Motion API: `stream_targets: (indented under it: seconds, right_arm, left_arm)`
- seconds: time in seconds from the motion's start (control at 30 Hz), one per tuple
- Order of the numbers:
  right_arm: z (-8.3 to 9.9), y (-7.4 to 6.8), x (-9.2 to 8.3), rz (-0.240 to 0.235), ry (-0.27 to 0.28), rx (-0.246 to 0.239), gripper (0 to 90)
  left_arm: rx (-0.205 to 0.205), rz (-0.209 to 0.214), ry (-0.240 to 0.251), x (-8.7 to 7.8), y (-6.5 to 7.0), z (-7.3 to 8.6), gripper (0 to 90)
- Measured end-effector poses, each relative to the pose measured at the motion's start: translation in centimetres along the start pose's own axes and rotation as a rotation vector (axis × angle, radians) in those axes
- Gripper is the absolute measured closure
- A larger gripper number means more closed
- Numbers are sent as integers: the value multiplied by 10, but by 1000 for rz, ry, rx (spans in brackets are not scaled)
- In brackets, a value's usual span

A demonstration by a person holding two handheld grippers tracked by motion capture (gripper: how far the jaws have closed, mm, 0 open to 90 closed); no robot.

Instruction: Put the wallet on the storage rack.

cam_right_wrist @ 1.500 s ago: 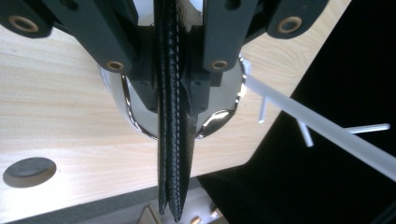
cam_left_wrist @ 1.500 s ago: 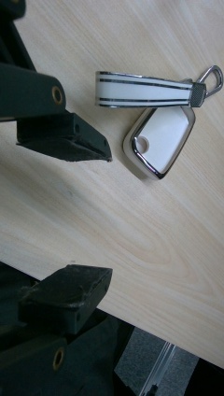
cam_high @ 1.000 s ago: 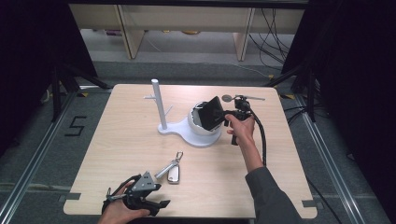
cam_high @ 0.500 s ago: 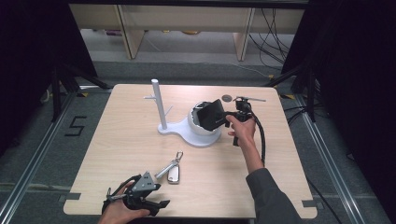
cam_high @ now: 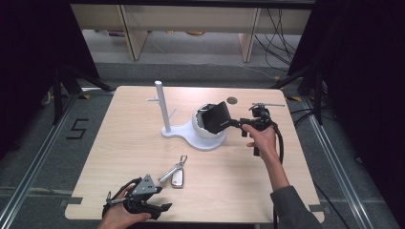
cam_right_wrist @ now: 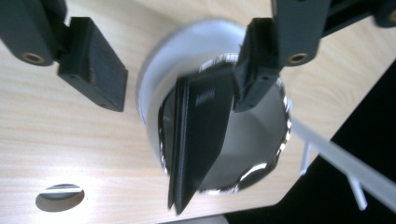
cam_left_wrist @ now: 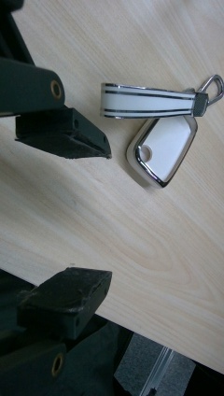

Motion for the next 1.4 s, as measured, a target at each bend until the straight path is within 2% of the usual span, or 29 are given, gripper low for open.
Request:
stream_targets:
  seconds: [0.03, 0.07, 0.13, 0.2, 0.23, 0.27, 0.37, 0.4, 0.43, 0.5, 0.53, 0.6, 0.67, 0.7, 0.73, 0.87, 0.9, 1.0, 1.03, 1.1, 1.2, 1.3, 1.33, 1.4]
  right_arm:
    - [0, 0, 0, 0, 0, 0, 339]
    - [11, -3, -9, 12, -36, -53, 319]
    - [15, -6, -11, 7, -32, -67, 319]
    - [30, -14, -21, -9, -39, -91, 308]
    - [30, -14, -21, -9, -39, -91, 308]
    - [37, -16, -25, -14, -29, -106, 305]
    - [43, -18, -27, -20, -27, -112, 302]
    - [46, -19, -28, -19, -44, -115, 300]
    - [48, -22, -29, -34, -35, -108, 301]
    - [52, -23, -30, -44, -42, -117, 300]
    - [56, -27, -31, -37, -52, -94, 301]
    - [64, -24, -29, -29, -64, -138, 301]
    - [66, -24, -28, -27, -69, -142, 300]
    - [72, -24, -29, -11, -87, -152, 287]
    - [73, -23, -29, -7, -82, -156, 291]
    - [82, -23, -32, -7, -98, -163, 291]
    - [88, -22, -35, 15, -113, -177, 291]
    - [97, -23, -38, 9, -113, -179, 291]
    - [103, -22, -41, 2, -136, -183, 291]
    - [112, -22, -45, 5, -146, -171, 291]
    - [124, -22, -48, 12, -143, -190, 294]
    - [129, -23, -49, 20, -154, -200, 294]
    - [132, -23, -50, 16, -162, -206, 294]
    - [138, -25, -51, 11, -164, -204, 295]
  left_arm:
    - [0, 0, 0, 0, 0, 0, 334]
    - [-13, -2, 10, 1, 0, -1, 332]
    - [-1, -14, -1, 0, -2, 0, 331]
    - [-17, -16, -1, 0, -3, 1, 329]
    - [4, -14, -7, -1, -4, 1, 329]
    - [-6, -13, 2, 0, -4, 0, 329]
    - [-13, -11, 3, 0, -4, 0, 328]
    - [-15, -16, 9, 0, -5, -1, 328]
    - [-2, -10, 3, -1, -6, -1, 328]
    - [-16, -15, 15, 0, -7, -3, 326]
    - [-5, -16, 11, -1, -8, -3, 320]
    - [-10, -24, 9, -1, -12, -3, 296]
    - [-40, -24, 23, -1, -15, -3, 295]
    - [-35, -29, 17, -1, -18, -3, 291]
    - [-29, -34, 12, -2, -20, -3, 288]
    - [-50, -40, 35, -3, -26, -7, 282]
    - [-57, -43, 31, -6, -29, -9, 268]
    - [-77, -55, 60, -6, -34, -15, 259]
    - [-79, -62, 60, -7, -37, -16, 253]
    - [-87, -67, 70, -8, -42, -19, 246]
    - [-116, -87, 79, -7, -52, -25, 230]
    - [-115, -93, 79, -7, -55, -28, 230]
    - [-102, -97, 63, -7, -57, -29, 230]
    - [-105, -102, 54, -2, -60, -33, 230]
Point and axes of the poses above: each handheld gripper's, and its own axes: x roughly forward along the jaws, z roughly out of its underside, y roughly to its right, the point moved 8 cm from there along x, roughly forward along the jaws, and after that the axes turned 1 degree about y, right-handed, at the moved point
